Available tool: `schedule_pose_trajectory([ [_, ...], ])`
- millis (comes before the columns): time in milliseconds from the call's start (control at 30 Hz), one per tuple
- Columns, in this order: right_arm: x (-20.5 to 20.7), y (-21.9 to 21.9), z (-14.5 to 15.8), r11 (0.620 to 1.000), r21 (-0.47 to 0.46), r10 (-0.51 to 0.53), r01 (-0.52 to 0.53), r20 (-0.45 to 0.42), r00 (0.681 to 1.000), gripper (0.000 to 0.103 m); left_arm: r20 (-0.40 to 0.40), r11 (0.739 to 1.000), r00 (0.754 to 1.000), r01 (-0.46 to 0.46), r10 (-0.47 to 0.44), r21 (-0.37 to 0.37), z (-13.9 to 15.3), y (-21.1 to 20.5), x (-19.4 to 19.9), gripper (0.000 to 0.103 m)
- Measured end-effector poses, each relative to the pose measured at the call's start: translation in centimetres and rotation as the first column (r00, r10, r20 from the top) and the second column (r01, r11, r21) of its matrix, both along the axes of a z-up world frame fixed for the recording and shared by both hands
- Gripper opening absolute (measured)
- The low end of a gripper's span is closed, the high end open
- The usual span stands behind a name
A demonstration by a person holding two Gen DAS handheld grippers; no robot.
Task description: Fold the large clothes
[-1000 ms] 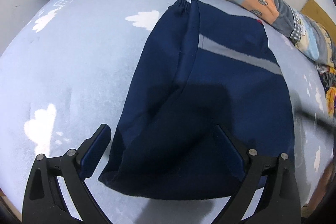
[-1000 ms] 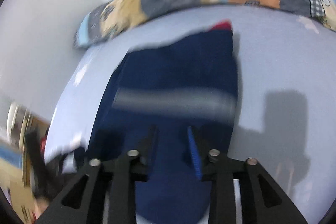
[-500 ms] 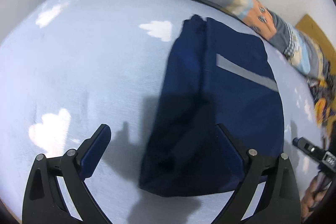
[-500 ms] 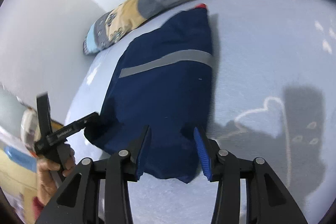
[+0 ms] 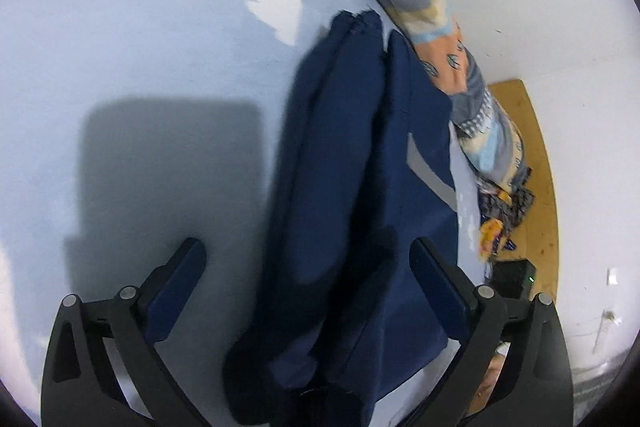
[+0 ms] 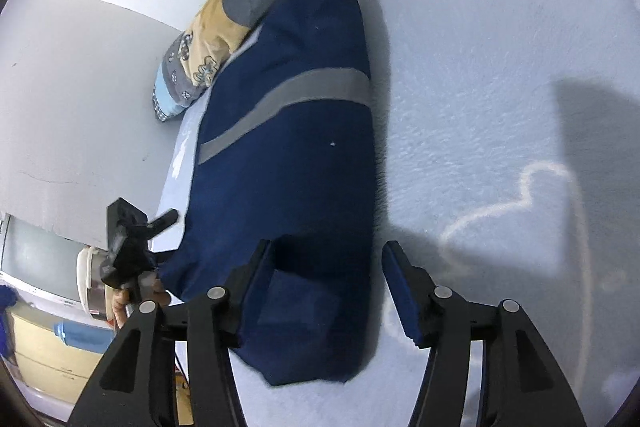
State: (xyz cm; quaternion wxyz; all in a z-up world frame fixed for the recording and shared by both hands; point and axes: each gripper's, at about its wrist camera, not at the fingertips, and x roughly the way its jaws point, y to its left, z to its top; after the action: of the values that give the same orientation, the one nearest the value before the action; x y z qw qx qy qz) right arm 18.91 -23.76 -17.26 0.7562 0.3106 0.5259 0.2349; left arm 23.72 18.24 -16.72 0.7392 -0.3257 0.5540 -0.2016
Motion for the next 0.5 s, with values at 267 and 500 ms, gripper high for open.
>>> schedule_pose_trajectory([
  [267,3.9,2.5,-1.3,0.995,0.102,0.004,-0.009,0.058,0.998,0.082,-0.023,0.975,0.996,0.084,-0.09,-0.205,-1.0,-3.8,1.9,0.102],
  [500,5.3,4.8,-0.1,0.997,-0.052,0.056,-0.049,0.149,0.987,0.052,-0.006,0.989,0.999,0.053,-0.053,0.136,0.9,-8.0,1.8,0.043],
])
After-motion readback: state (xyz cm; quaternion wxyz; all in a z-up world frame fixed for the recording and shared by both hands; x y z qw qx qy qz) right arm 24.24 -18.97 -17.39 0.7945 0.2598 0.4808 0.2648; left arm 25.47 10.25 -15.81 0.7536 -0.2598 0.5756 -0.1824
